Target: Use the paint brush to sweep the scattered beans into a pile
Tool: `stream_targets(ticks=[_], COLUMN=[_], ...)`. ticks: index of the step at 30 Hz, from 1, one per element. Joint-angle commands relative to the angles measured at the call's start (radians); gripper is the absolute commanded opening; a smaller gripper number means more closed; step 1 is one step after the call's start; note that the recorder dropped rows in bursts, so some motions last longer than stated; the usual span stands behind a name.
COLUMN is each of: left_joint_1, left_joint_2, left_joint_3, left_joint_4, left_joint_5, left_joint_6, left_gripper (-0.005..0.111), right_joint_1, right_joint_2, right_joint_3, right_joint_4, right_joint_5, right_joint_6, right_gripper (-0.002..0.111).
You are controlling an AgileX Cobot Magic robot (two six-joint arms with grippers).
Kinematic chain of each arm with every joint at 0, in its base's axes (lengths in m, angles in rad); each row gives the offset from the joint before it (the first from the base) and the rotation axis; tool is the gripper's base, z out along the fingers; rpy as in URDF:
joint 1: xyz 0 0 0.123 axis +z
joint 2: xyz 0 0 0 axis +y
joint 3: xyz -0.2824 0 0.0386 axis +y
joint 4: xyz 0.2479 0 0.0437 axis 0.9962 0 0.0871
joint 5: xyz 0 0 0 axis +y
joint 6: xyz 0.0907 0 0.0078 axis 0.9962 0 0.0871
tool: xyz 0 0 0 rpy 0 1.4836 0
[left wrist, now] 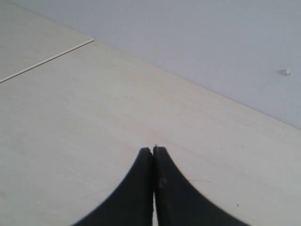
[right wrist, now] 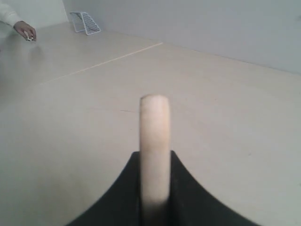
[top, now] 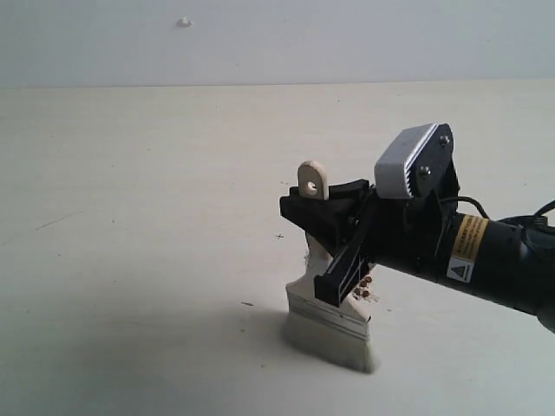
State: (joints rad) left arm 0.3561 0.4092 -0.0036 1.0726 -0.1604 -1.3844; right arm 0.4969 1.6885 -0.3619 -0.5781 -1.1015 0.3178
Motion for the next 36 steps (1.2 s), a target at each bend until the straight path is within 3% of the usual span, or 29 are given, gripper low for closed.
stream_targets(ticks=[1, 7, 15, 27, 36], left_joint_1=[0.004, 0.004, 0.004, 0.004, 0.004], left_joint_2=[-0.002, -0.002, -0.002, -0.002, -0.002], left_joint_3=[0.004, 0.004, 0.004, 0.004, 0.004], left_joint_4=[-0.007, -0.007, -0.007, -0.007, -0.007], left_joint_5=[0.002, 0.002, 0.002, 0.002, 0.002], left_joint_6=[0.002, 0.002, 0.002, 0.002, 0.002], left_gripper=[0.0, 0.0, 0.0, 0.0, 0.0], right_joint_1=[-0.044, -0.058, -0.058, -0.058, -0.058], right_joint_2=[0.033, 0.101, 0.161, 0.139, -0.032], right_joint_3=[-0.058, -0.171, -0.245, -0.242, -0.235], right_joint_4=[0.0, 0.026, 0.026, -0.06, -0.148], right_joint_5=[0.077, 0.19, 0.193, 0.133, 0.233], right_joint_6=[-0.091, -0.157, -0.156, 0.029, 0.161], right_gripper=[0.0, 0.0, 0.0, 0.0, 0.0])
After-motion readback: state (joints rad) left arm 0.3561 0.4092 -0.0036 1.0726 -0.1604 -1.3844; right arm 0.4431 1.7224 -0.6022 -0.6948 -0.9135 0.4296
